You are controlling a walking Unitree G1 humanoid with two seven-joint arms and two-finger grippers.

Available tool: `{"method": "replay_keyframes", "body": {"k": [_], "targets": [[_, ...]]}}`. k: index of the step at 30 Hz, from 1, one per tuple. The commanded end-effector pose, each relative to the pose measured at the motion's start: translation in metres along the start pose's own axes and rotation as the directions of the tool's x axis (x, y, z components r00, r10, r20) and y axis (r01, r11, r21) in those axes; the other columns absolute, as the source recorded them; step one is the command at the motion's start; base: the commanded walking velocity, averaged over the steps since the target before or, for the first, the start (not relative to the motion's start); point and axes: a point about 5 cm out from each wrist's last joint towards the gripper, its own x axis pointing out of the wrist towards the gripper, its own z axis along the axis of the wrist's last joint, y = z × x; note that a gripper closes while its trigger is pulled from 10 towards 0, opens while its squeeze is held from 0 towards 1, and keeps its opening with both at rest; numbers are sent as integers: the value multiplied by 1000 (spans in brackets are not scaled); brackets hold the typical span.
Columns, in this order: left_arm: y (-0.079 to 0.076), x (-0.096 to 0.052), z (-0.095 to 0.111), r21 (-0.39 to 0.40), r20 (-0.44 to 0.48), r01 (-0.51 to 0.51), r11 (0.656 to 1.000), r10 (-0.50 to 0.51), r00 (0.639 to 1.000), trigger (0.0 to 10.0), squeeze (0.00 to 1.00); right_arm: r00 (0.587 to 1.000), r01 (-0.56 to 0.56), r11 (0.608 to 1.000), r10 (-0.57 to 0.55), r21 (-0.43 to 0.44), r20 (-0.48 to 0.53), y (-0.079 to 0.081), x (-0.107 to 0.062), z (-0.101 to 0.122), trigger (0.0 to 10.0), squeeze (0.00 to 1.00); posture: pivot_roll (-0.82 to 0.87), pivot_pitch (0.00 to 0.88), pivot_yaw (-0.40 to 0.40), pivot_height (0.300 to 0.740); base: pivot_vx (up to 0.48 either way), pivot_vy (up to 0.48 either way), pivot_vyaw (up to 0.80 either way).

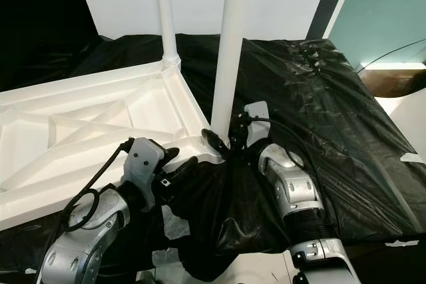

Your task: Building children table

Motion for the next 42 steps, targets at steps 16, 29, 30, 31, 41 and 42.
{"method": "replay_keyframes", "body": {"k": [16,29,30,31,41,42], "targets": [[6,-2,1,12,0,-98,995,98,995,10000,0,949,-303,948,292,-96,-117,-5,18,1,0,0,177,30,-84,740,0,0,0],[4,-1,0,11,-2,-90,996,90,996,10000,0,974,-188,977,172,-101,-149,-18,12,-6,10000,0,169,26,-82,740,0,0,0],[3,-2,-1,12,-4,-88,996,88,996,10000,0,980,-148,984,132,-98,-148,-19,12,-7,10000,0,168,25,-81,740,0,0,0],[3,-2,-1,12,-4,-88,996,88,996,10000,0,980,-148,984,132,-98,-148,-19,12,-7,10000,0,168,25,-81,740,0,0,0],[0,-1,-3,7,-13,-67,998,67,998,10000,0,968,212,977,-213,-18,-131,1,8,-29,10000,0,153,28,-73,740,0,0,0],[0,-1,-3,8,-14,-65,998,65,998,10000,0,964,229,973,-230,-18,-132,3,7,-30,10000,0,153,28,-73,740,0,0,0]]}}
